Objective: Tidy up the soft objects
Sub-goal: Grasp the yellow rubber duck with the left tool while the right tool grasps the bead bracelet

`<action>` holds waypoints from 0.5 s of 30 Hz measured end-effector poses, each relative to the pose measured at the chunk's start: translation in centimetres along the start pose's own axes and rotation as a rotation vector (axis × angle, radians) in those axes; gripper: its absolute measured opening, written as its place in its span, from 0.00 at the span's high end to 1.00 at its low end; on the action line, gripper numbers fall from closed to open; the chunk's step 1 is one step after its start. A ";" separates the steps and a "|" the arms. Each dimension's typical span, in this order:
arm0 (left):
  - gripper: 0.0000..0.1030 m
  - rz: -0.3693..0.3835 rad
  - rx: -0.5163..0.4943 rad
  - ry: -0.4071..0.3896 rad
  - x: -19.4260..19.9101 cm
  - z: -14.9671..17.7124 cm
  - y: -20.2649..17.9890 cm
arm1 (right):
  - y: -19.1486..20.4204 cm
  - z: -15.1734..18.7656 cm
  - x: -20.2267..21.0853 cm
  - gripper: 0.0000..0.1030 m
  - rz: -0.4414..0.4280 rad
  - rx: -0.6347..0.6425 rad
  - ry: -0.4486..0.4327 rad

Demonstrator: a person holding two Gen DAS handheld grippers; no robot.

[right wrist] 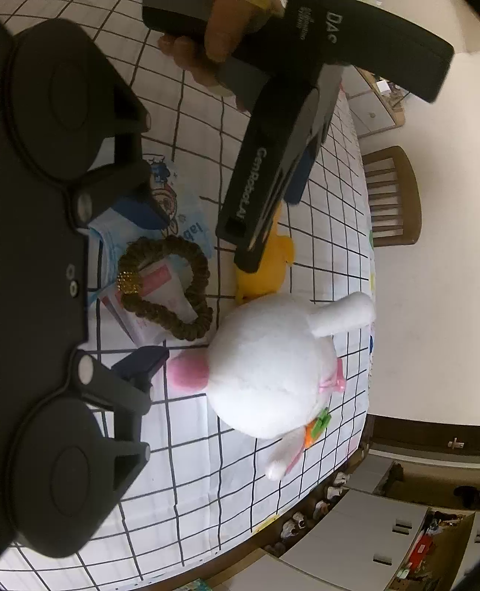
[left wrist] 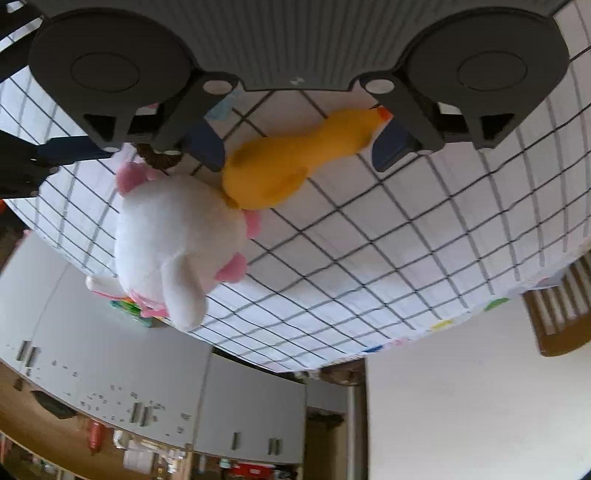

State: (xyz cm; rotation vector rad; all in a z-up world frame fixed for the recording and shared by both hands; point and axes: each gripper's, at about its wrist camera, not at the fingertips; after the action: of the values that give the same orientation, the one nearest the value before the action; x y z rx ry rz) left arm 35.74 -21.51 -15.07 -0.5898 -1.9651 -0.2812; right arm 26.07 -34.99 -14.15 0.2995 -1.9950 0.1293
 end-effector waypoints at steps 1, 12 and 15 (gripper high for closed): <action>0.17 -0.005 -0.011 -0.004 0.0 0.0 -0.1 | 0.1 0.0 0.0 0.35 0.000 0.003 0.001; 0.43 -0.008 -0.036 -0.008 -0.7 -0.8 -0.3 | 0.3 0.1 -0.1 0.65 0.008 0.012 -0.002; 0.60 0.029 -0.026 -0.017 -0.5 -0.8 -0.1 | 0.6 0.1 0.0 0.76 0.010 0.024 -0.013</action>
State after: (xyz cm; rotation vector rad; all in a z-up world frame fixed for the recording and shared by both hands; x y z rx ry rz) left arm 36.44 -22.09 -15.17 -0.6385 -1.9701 -0.2846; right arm 25.78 -34.45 -14.17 0.3066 -2.0087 0.1580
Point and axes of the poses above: each gripper's, at about its wrist camera, not at the fingertips, and x roughly against the way its jaws point, y to its left, z to its underside, and after that the axes turned 15 degrees about y, right-handed
